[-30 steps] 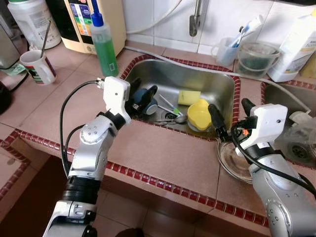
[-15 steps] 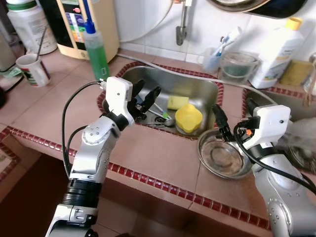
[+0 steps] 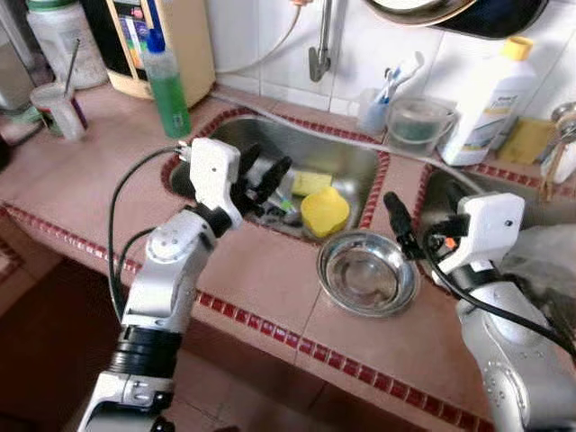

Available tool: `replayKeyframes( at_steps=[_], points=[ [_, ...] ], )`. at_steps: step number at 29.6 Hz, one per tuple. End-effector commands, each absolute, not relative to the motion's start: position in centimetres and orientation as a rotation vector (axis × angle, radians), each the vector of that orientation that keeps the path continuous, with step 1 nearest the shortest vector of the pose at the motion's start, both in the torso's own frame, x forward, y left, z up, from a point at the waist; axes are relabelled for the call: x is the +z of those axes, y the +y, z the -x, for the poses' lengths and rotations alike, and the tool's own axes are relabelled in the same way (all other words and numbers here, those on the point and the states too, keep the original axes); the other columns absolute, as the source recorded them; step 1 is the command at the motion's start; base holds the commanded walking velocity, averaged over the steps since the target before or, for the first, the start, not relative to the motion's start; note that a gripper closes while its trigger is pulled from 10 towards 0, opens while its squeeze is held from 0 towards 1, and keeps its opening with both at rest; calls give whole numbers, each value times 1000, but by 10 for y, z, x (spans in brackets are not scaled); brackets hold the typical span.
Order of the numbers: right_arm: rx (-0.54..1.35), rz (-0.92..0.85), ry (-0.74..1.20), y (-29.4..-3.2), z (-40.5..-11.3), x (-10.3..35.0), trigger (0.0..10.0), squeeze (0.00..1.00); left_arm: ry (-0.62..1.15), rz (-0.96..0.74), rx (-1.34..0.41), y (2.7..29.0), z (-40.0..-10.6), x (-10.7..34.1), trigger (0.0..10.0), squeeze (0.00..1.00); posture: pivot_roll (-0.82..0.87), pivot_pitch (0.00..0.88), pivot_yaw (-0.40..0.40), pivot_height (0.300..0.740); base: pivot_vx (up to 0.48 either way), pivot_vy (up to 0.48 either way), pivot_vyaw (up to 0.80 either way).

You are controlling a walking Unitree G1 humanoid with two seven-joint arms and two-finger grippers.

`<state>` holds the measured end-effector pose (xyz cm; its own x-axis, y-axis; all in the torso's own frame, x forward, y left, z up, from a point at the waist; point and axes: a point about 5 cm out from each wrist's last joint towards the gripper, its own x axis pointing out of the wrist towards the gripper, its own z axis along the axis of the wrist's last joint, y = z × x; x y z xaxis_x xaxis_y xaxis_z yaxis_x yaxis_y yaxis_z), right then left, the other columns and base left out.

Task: Kitchen organization

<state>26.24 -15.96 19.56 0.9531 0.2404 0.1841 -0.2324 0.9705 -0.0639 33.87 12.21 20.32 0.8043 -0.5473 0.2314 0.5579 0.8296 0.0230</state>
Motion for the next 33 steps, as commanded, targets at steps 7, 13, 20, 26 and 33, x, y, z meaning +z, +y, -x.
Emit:
replayKeyframes(
  at_steps=[7, 13, 20, 26, 33],
  points=[
    [205, 55, -157, -169, -259, 186, 10000, 0, -225, -4, -678, 116, -330, 201, 10000, 0, 22, 85, 15, 740, 0, 0, 0],
    [184, 51, -127, -174, -256, 178, 10000, 0, -192, -34, -776, 118, -320, 198, 10000, 0, 17, 87, 17, 740, 0, 0, 0],
    [145, 31, -59, -181, -252, 156, 10000, 0, -173, -84, -952, 110, -296, 194, 10000, 0, 12, 92, 21, 740, 0, 0, 0],
    [135, -9, -1, -183, -256, 143, 10000, 0, -167, -120, -1092, 97, -275, 193, 10000, 0, 16, 94, 15, 740, 0, 0, 0],
    [169, -28, 46, -187, -267, 139, 10000, 0, -154, -109, -1180, 85, -260, 194, 10000, 0, 21, 101, -1, 740, 0, 0, 0]
  ],
)
